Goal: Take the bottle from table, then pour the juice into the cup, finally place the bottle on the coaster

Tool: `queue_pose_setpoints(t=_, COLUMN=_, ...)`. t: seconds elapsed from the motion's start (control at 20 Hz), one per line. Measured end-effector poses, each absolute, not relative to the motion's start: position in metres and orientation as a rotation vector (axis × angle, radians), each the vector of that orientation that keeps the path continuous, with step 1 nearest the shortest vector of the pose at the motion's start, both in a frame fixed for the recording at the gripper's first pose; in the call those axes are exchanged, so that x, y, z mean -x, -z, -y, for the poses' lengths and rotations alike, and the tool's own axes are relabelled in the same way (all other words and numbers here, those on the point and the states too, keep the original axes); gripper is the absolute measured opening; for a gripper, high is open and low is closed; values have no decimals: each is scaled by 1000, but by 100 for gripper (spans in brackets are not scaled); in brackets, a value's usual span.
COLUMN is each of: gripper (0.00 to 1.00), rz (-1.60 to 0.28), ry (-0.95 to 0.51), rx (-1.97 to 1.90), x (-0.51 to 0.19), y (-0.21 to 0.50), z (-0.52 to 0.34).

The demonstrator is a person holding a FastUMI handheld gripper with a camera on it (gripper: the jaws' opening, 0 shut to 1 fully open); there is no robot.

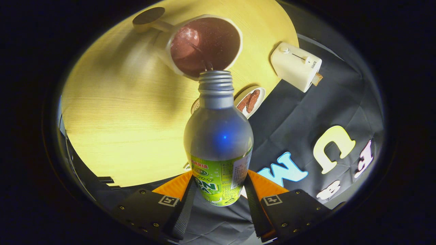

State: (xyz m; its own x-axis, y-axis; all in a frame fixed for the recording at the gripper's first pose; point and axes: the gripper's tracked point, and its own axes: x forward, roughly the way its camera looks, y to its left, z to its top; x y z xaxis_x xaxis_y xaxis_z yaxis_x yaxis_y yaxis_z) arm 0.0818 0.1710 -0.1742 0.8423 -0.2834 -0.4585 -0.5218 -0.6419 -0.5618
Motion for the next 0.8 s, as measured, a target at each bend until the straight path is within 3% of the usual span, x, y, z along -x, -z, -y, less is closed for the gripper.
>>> queue_pose_setpoints(t=0.8, gripper=74, rz=-603, ry=-407, rx=2419, x=-90, y=165, z=-185)
